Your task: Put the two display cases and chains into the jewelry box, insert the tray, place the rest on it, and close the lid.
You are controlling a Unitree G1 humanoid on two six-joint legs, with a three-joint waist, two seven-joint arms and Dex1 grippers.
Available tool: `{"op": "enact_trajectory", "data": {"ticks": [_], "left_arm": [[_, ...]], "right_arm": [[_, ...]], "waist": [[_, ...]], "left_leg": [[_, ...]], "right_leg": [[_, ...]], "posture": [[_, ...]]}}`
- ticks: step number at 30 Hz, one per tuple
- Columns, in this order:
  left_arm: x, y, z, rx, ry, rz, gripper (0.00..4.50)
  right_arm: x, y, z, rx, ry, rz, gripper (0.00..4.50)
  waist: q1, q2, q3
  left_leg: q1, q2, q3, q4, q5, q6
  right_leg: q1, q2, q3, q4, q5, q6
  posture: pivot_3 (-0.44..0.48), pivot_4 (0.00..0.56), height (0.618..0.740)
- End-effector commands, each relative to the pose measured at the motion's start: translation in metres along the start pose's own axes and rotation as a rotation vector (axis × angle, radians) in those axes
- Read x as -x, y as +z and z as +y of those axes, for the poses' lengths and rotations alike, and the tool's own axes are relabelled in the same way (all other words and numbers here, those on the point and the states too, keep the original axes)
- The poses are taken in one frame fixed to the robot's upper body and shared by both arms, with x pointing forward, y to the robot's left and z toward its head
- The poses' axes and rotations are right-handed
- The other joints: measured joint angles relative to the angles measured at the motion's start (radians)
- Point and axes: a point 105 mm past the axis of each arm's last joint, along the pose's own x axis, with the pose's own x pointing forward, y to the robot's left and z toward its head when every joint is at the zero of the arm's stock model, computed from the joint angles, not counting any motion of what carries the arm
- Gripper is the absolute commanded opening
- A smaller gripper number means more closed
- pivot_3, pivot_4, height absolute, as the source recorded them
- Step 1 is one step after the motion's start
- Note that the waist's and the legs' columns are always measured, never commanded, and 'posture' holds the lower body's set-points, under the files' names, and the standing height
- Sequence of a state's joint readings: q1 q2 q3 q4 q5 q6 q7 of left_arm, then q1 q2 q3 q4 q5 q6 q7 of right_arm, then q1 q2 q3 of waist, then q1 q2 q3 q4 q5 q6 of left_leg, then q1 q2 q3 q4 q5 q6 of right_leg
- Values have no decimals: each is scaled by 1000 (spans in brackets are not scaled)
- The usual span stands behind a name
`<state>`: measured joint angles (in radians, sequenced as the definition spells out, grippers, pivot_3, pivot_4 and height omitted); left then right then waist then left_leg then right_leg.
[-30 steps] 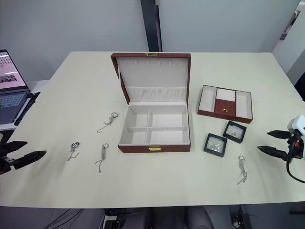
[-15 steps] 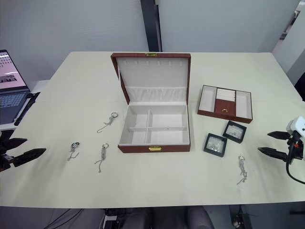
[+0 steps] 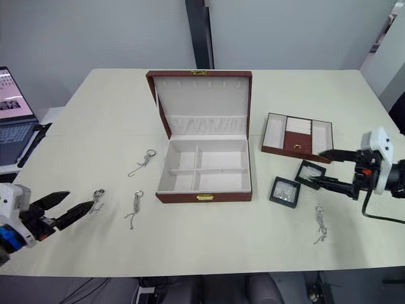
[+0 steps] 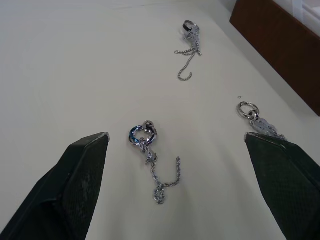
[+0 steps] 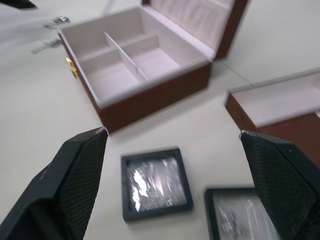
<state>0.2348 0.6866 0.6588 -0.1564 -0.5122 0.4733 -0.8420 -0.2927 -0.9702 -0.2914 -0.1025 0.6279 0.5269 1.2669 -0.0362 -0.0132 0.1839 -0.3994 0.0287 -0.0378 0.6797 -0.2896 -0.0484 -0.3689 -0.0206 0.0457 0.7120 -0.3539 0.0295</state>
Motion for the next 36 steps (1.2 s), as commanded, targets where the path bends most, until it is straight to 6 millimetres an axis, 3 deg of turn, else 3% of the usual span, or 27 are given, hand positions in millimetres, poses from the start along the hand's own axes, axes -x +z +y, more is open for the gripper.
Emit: {"op": "enact_trajectory", "data": {"ticks": [1, 6, 12, 24, 36], "left_arm": [[-2, 9, -3, -22, 83, -76, 4500], [-15, 0, -6, 12, 174, -118, 4500], [-25, -18, -8, 69, 272, -129, 4500], [-40, -37, -6, 116, 310, -75, 4500], [-39, -55, -7, 121, 297, 6, 4500]], "right_arm": [[-20, 26, 20, 58, 93, -72, 4480], [-49, 42, 39, 107, 194, -125, 4480], [-66, 44, 45, 143, 233, -123, 4480], [-70, 41, 44, 138, 238, -115, 4480], [-70, 39, 46, 129, 236, -109, 4480]], "waist": [[4, -1, 0], [5, -1, 0], [7, -2, -1], [6, -3, -1], [6, -3, -2]], "left_leg": [[0, 0, 0, 0, 0, 0], [0, 0, -1, 0, 0, 0], [0, 0, -1, 0, 0, 0], [0, 0, -1, 0, 0, 0], [0, 0, -1, 0, 0, 0]], "right_leg": [[0, 0, 0, 0, 0, 0], [0, 0, -1, 0, 0, 0], [0, 0, -1, -1, 0, 0], [0, 0, -2, 0, 0, 0], [0, 0, -2, 0, 0, 0]], "posture": [[0, 150, 740], [0, 150, 740], [0, 150, 740], [0, 150, 740], [0, 150, 740]]}}
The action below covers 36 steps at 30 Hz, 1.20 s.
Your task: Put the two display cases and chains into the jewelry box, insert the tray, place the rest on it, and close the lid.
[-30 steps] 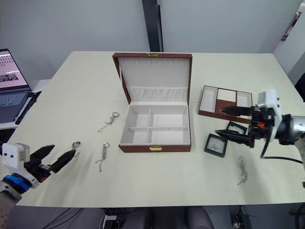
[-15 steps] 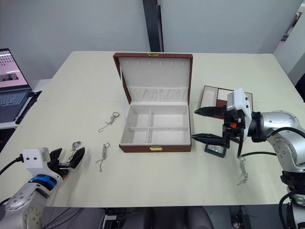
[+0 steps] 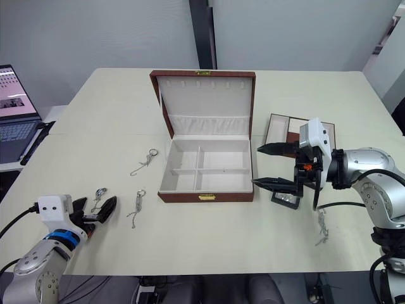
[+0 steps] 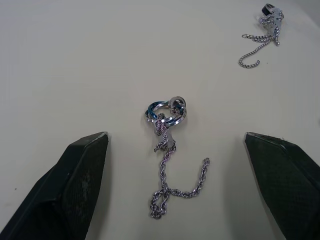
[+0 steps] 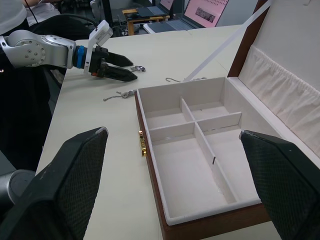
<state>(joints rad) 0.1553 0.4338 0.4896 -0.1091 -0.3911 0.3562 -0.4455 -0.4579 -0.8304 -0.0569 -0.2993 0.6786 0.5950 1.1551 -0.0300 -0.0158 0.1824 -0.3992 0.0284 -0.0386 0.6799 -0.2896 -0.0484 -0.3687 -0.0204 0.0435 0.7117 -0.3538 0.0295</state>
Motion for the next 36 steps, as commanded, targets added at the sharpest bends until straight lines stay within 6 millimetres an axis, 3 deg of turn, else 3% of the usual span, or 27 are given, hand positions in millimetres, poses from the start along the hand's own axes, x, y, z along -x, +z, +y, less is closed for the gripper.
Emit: {"op": "enact_trajectory", "data": {"ticks": [1, 3, 6, 19, 27, 36], "left_arm": [[2, -12, 5, -5, 7, 48, 4500], [2, -13, 5, -4, 3, 49, 4500], [1, -15, 8, -15, 15, 57, 3967], [-3, -20, 11, -30, 31, 75, 79], [1, -15, 9, -6, 24, 39, 29], [9, 28, -15, 21, -67, -95, 29]], "right_arm": [[1, 9, 2, 45, -1, -10, 4480], [1, 9, 2, 43, -1, -11, 4480], [1, 8, 2, 40, -3, -9, 4500], [1, 9, 1, 41, -6, -8, 4500], [3, 9, 0, 42, -11, -6, 4500], [5, 19, -5, 59, -29, -37, 4500]], "waist": [[0, 0, 0], [0, 0, 0], [0, 1, -1], [0, 2, -1], [-1, 2, -1], [0, 0, 0]], "left_leg": [[0, 0, 0, 0, 0, 0], [0, 0, 0, 0, 0, 0], [0, 0, 0, 0, 0, 0], [1, 0, 0, 0, 0, 0], [1, 0, 0, 0, 0, 0], [0, 0, -1, 0, 0, 0]], "right_leg": [[0, 0, 0, 0, 0, 0], [0, 0, 0, 0, 0, 0], [0, 0, 0, 0, 0, 0], [0, 0, 0, 0, 0, 0], [0, 0, 0, 0, 0, 0], [0, 0, 1, 0, 0, 0]], "posture": [[0, 150, 740], [0, 150, 740], [0, 150, 740], [0, 150, 740], [0, 150, 740], [0, 150, 740]]}}
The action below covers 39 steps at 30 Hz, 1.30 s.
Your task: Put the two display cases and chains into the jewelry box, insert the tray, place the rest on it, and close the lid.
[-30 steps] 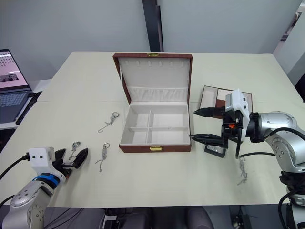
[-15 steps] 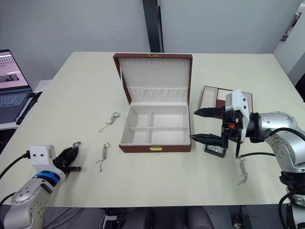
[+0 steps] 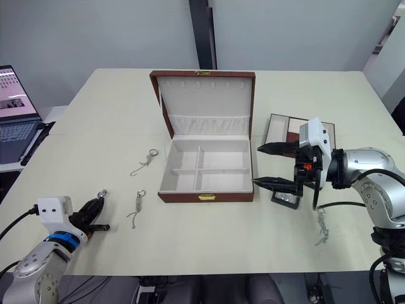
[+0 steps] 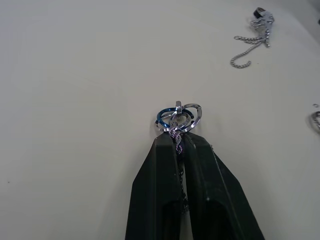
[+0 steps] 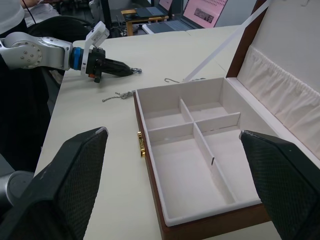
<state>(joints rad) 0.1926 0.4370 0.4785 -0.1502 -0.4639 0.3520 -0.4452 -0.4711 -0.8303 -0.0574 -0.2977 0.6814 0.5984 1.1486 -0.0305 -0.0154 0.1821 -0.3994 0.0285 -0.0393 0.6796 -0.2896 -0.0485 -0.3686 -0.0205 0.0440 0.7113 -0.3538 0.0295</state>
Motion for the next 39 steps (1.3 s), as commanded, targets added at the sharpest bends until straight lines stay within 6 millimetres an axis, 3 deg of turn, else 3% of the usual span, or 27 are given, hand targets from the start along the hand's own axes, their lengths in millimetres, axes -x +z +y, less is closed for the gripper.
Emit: {"op": "enact_trajectory", "data": {"ticks": [1, 7, 18, 30, 39], "left_arm": [[3, 29, -13, -19, -42, -77, 29], [2, 58, -43, -42, -160, -110, 29], [-20, 108, -104, -149, -511, -125, 29], [-57, 138, -143, -237, -739, -152, 29], [-90, 136, -158, -241, -821, -154, 29]], "right_arm": [[6, 17, -5, 52, -27, -35, 4500], [15, 21, -9, 47, -67, -43, 4500], [32, 15, -9, 32, -210, -41, 4500], [50, 7, 2, 8, -368, -37, 4500], [53, 5, 11, 1, -427, -31, 4500]], "waist": [[0, 0, 0], [1, -1, 0], [1, -1, 1], [2, -2, 1], [1, -2, 1]], "left_leg": [[0, 0, 0, 0, 0, 0], [0, 0, -1, 0, 0, 0], [-1, -1, 0, 0, 0, 0], [-1, -1, 0, 0, 0, 0], [-1, -1, 1, 0, 0, 0]], "right_leg": [[0, 0, 0, 0, 0, 0], [0, 0, 0, 0, 0, 0], [0, 0, 0, 0, 0, 0], [0, 2, -1, 0, 0, 0], [0, 4, 0, 0, 0, 0]], "posture": [[0, 150, 740], [0, 150, 740], [0, 150, 740], [0, 150, 740], [0, 150, 740]]}}
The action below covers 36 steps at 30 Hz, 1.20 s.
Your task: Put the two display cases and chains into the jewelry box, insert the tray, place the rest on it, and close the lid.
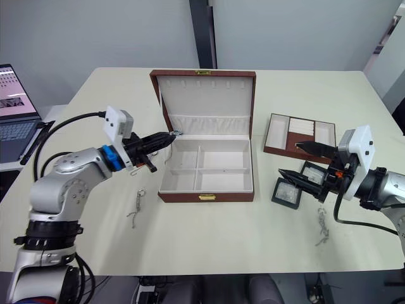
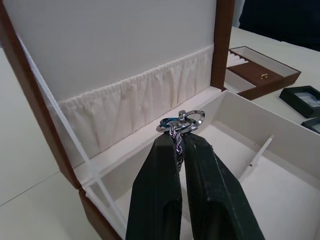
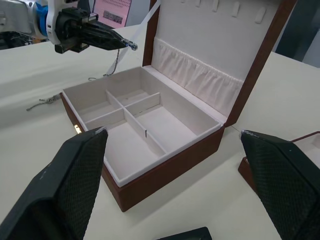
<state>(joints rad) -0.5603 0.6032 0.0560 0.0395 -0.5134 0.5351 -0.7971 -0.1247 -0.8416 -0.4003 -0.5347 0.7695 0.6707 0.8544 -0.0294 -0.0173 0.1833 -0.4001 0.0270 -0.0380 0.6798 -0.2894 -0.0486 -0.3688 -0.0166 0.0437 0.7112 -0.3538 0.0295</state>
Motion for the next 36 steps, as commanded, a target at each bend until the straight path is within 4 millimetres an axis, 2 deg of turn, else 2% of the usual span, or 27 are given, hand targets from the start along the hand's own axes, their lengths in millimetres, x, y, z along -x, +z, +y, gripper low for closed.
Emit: {"op": "enact_trajectory", "data": {"ticks": [1, 15, 22, 29, 30, 36], "left_arm": [[-6, 7, 3, -40, -18, -27, 29], [-2, -8, 9, -10, 5, -5, 29], [-2, -6, 8, -4, 4, -13, 2053], [-2, -5, 5, 3, -6, -18, 4338], [-2, -5, 5, 3, -6, -19, 4475], [-2, -1, 4, 5, -7, -32, 4475]], "right_arm": [[3, 11, 4, 40, -14, -32, 4500], [4, 10, 6, 33, -26, -25, 4500], [3, 11, 5, 34, -21, -26, 4500], [3, 11, 5, 35, -21, -25, 4500], [3, 11, 5, 35, -20, -24, 4500], [4, 11, 3, 37, -21, -20, 4500]], "waist": [[-1, 0, 0], [0, 0, 0], [0, 0, 0], [0, 0, 0], [0, 0, 0], [0, 0, 0]], "left_leg": [[0, 0, 0, 0, 0, 0], [0, 0, 0, 0, 0, 0], [0, 0, 0, 0, 0, 0], [0, 0, 0, 0, 0, 0], [0, 0, 0, 0, 0, 0], [0, 0, 0, 0, 0, 0]], "right_leg": [[0, 1, 0, 0, 0, 0], [0, 1, 0, 0, 0, 0], [0, 1, 0, 0, 0, 0], [0, 1, 0, 0, 0, 0], [0, 1, 0, 0, 0, 0], [0, 1, 0, 0, 0, 0]], "posture": [[0, 150, 740], [0, 150, 740], [0, 150, 740], [0, 150, 740], [0, 150, 740], [0, 150, 740]]}}
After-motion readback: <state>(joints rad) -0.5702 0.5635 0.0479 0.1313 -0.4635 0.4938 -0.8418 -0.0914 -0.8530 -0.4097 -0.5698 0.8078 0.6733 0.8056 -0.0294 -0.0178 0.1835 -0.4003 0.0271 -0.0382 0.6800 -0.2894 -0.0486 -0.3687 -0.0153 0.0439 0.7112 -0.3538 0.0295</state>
